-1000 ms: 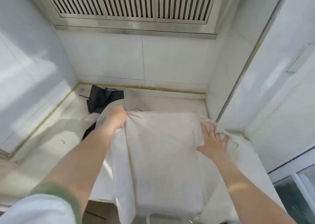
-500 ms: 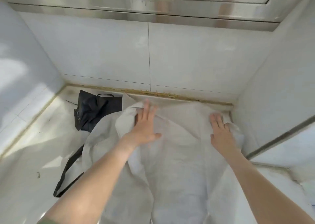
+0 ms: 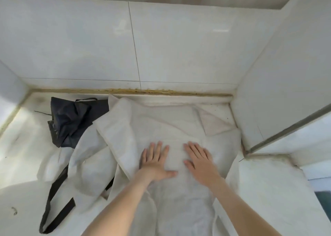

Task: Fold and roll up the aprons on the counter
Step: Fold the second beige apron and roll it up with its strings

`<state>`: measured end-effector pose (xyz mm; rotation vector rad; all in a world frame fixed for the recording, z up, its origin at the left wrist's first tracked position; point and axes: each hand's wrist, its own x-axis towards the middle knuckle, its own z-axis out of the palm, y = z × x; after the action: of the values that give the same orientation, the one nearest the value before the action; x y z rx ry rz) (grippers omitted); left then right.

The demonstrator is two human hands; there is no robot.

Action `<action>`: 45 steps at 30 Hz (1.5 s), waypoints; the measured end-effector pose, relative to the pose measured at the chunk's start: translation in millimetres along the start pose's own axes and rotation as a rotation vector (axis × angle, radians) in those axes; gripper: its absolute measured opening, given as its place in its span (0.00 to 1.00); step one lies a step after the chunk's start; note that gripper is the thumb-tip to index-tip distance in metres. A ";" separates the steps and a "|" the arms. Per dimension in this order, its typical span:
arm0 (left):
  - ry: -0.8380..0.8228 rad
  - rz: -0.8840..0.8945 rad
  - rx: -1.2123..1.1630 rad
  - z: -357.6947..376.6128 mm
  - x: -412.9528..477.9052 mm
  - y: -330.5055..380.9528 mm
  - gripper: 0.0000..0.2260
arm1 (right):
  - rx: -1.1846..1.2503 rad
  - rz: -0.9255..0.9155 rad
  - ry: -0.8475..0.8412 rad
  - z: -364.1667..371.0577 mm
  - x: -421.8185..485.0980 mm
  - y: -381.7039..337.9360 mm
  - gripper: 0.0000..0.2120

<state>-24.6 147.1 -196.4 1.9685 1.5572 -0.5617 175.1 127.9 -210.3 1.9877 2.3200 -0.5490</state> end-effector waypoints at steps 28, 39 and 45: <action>0.006 -0.006 0.006 31.8 -52.4 -6.0 0.36 | 0.701 0.491 0.030 -54.5 -87.7 21.3 0.09; 0.126 -0.059 -0.647 19.4 -47.9 21.3 0.24 | 0.853 0.033 -0.162 -40.5 -79.7 -44.7 0.09; 0.431 -0.160 -0.874 7.1 -27.5 26.8 0.24 | 0.765 0.045 0.358 -42.9 -46.6 -23.1 0.15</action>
<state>-4.9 117.8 -179.8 1.3229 1.7905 0.4755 169.7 93.3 -152.8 2.6168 2.4831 -1.3420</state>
